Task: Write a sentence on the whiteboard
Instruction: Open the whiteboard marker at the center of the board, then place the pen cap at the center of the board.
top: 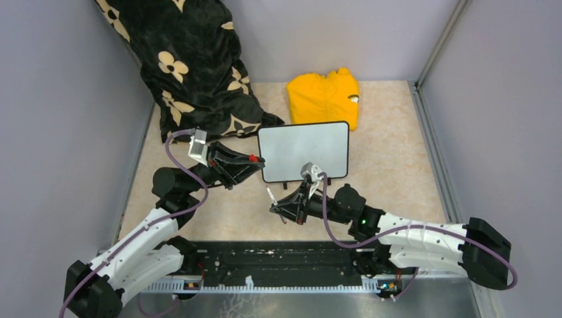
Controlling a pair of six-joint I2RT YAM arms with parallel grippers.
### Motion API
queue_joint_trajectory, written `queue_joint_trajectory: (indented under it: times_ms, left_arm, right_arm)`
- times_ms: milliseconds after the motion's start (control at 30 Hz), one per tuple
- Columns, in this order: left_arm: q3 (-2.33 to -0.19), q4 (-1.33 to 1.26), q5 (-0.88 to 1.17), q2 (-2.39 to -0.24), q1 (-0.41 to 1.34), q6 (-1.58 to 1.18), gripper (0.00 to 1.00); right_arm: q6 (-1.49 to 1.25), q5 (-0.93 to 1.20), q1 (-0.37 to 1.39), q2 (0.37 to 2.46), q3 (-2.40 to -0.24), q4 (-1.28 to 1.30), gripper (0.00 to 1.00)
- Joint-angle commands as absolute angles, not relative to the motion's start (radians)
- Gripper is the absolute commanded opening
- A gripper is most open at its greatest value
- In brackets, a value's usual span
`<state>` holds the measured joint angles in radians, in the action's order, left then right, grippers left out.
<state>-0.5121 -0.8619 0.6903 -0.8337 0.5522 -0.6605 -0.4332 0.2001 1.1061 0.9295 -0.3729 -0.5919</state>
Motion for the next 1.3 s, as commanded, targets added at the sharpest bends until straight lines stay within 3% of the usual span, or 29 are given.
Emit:
queue_joint_trajectory:
  times_ms: [0,167,333,567,867,1033,1267]
  left_arm:
    - [-0.527,-0.890,0.644,-0.821,0.551,-0.640,0.00]
    - [-0.555,-0.730,0.500,-0.804,0.552,-0.553,0.00]
    - [-0.678,-0.318,0.197,-0.835,0.551,-0.443,0.00]
    - [-0.833,0.144,-0.150,-0.958,0.548,-0.384,0.00]
    - [-0.833,0.332,-0.196,-1.080,0.457,-0.359,0.00]
    - [-0.954,0.423,-0.151,-1.290,0.400,-0.374,0.00]
    - [-0.918,0.377,-0.109,-1.440,0.377,-0.375,0.00]
  right_arm:
    - [-0.453,0.184,1.118,0.885,-0.383,-0.640,0.00]
    - [-0.420,0.032,1.120,0.775,-0.385,-0.484,0.00]
    - [-0.391,-0.161,1.120,0.636,-0.403,-0.258,0.00]
    - [-0.350,-0.258,1.119,0.534,-0.435,-0.062,0.00]
    - [-0.346,-0.295,1.119,0.477,-0.391,-0.037,0.00]
    - [-0.327,-0.300,1.120,0.497,-0.392,-0.045,0.00]
    - [-0.317,-0.290,1.120,0.501,-0.431,-0.003,0.00]
